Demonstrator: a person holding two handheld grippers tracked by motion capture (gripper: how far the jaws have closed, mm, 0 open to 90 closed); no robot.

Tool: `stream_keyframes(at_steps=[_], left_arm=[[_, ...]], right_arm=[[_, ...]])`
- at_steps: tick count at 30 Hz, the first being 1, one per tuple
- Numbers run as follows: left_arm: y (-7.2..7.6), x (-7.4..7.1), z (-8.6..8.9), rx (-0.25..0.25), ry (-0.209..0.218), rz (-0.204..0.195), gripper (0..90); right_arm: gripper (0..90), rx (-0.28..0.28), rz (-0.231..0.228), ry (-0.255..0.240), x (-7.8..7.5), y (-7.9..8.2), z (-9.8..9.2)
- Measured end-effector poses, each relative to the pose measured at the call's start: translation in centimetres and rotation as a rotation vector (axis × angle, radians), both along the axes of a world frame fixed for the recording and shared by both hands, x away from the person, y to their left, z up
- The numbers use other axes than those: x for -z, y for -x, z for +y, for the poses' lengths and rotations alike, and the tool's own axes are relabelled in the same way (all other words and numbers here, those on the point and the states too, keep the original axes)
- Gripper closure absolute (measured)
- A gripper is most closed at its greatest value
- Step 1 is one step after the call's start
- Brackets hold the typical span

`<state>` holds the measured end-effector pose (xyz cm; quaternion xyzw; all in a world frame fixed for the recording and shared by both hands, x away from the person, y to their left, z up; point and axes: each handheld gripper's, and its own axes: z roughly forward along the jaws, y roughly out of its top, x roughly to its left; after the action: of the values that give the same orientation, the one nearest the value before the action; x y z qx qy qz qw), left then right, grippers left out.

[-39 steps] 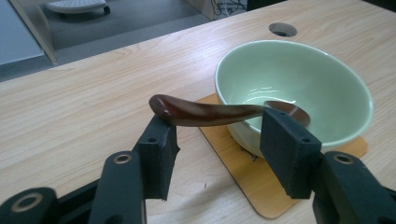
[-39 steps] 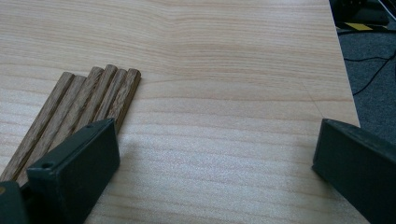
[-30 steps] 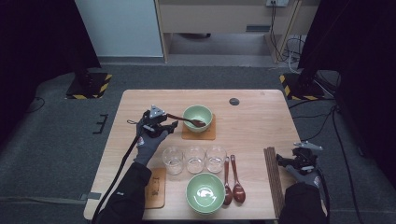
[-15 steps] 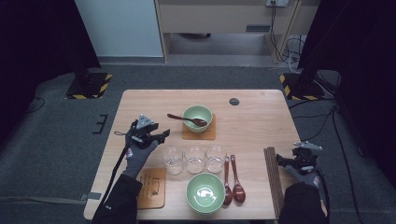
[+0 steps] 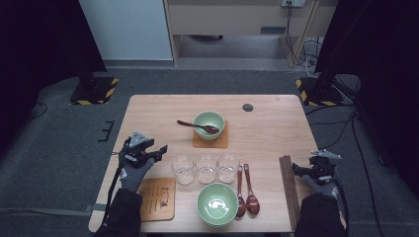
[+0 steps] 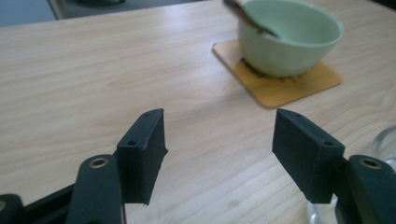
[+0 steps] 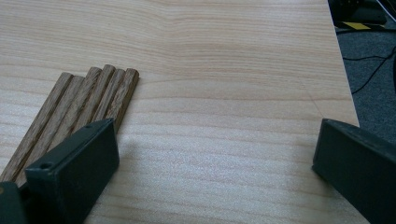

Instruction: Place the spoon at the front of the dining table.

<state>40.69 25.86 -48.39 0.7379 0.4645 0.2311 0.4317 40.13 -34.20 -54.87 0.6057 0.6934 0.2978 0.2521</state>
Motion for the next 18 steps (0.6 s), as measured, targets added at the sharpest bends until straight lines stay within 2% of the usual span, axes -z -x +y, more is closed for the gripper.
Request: stream_keyframes(at_steps=[9,14,18], left_arm=[[1.4,1.8,2.9,-0.098,-0.024,0.045,31.9],[1.5,2.9,3.7,-0.155,-0.077,0.077,29.3],[1.3,3.4,4.1,-0.175,-0.104,0.094,27.6]], right_arm=[[0.5,0.004,0.000,-0.002,0.0,0.0,0.0],[0.9,0.009,-0.001,-0.004,0.0,0.1,0.0],[2.0,0.013,-0.004,-0.006,0.0,0.1,0.0]])
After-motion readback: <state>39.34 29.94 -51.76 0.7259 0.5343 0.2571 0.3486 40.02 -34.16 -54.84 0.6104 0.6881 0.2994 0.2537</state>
